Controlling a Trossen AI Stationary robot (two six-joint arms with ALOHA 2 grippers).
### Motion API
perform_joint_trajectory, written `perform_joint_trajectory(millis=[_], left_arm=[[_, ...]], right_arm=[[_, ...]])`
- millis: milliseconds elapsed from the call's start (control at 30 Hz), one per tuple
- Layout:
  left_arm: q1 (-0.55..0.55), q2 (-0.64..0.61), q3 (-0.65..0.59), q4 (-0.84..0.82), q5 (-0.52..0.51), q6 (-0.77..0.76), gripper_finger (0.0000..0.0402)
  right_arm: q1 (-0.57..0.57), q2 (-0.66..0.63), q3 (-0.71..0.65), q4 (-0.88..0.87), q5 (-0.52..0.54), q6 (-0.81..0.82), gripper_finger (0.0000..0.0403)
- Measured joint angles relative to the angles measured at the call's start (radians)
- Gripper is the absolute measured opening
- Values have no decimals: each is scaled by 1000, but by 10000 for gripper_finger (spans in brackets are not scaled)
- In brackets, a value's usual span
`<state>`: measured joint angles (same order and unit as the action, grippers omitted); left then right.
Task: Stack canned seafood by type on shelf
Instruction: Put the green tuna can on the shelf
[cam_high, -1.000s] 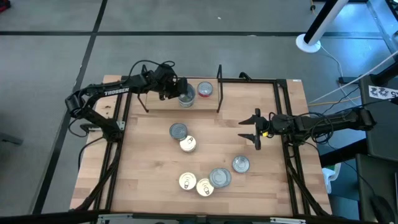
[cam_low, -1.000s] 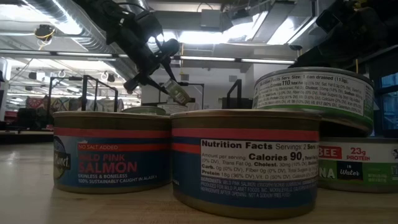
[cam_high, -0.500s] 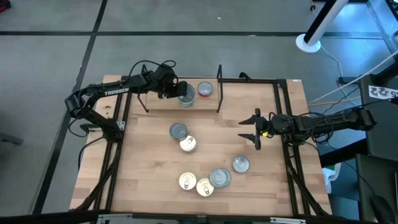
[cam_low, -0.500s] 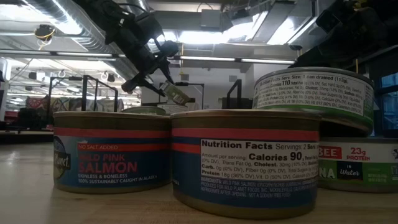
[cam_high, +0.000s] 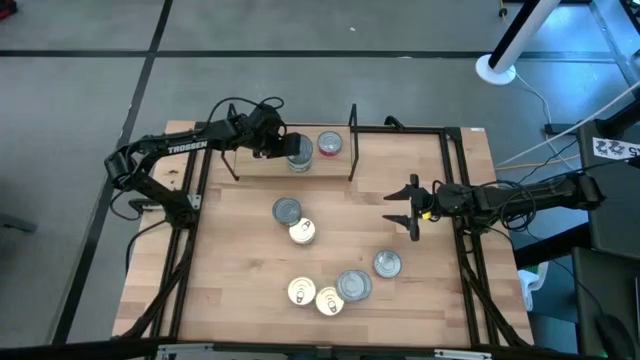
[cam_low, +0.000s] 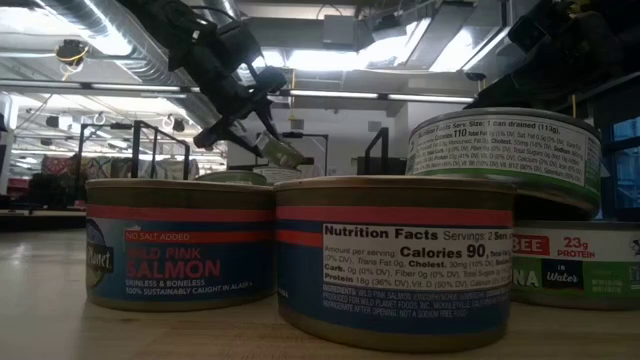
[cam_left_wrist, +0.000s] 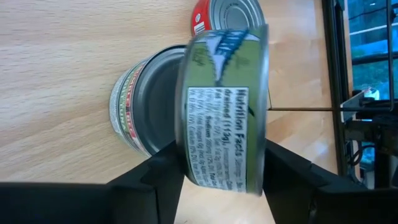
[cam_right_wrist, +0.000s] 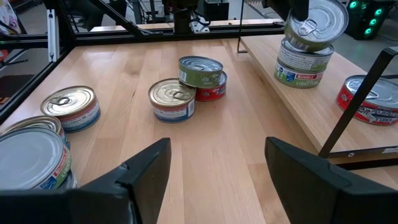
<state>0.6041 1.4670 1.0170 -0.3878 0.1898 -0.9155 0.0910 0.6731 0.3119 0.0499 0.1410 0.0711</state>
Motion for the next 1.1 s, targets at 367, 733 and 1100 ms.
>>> perform_joint_trajectory(millis=[367, 733, 1100], left_arm=[[4, 0, 0, 0, 0, -2, 239], [34, 0, 0, 1, 0, -56, 232], [34, 0, 0, 2, 0, -56, 232]], right_arm=[[0, 0, 0, 0, 0, 0, 260], [0, 0, 0, 0, 0, 2, 260], [0, 0, 0, 0, 0, 0, 260]])
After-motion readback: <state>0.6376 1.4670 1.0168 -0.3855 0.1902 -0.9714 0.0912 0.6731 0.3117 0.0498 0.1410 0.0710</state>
